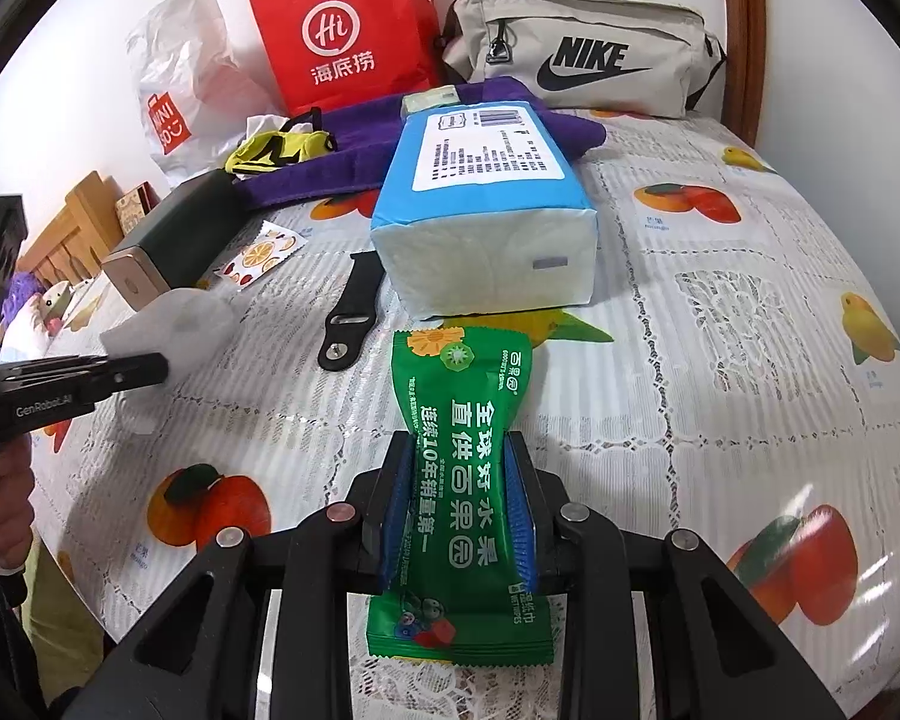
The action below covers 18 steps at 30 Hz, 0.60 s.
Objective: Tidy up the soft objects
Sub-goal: 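Lift the green snack packet with the right tool while the left tool grasps the white plastic bag, then carry the plastic bag with the left tool while the right tool carries the snack packet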
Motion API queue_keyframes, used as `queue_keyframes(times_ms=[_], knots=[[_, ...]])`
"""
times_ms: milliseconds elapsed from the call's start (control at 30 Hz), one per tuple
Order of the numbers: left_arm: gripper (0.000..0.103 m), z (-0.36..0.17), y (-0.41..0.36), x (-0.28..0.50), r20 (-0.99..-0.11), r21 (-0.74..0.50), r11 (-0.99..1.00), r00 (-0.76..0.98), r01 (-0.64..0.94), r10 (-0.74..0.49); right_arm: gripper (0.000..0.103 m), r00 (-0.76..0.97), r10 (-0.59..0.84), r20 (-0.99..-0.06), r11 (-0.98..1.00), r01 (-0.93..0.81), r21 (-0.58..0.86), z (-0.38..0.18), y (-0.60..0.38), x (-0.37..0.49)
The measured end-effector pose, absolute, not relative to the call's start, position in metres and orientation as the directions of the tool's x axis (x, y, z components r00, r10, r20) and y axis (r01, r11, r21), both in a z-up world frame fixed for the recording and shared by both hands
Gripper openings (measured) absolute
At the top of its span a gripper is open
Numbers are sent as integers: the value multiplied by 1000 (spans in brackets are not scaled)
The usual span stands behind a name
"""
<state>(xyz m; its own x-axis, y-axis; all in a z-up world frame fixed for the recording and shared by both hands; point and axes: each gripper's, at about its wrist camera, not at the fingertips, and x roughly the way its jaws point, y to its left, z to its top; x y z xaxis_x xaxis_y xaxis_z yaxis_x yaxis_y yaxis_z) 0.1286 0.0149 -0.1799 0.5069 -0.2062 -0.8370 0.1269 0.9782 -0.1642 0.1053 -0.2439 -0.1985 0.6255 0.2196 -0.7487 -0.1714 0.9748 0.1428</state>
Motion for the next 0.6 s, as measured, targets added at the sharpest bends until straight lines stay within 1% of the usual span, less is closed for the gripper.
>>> queue_keyframes(times_ms=[300,600], knots=[[10,-161,47,110,-814,-169,983,553,67,-178,30,649,232,-724,971,-198,133,-175,-237,95],[10,-119,66,100,-768,-184,982,617,43,-171,30,694,251,-675,966,-226,127,-133,-233,94]])
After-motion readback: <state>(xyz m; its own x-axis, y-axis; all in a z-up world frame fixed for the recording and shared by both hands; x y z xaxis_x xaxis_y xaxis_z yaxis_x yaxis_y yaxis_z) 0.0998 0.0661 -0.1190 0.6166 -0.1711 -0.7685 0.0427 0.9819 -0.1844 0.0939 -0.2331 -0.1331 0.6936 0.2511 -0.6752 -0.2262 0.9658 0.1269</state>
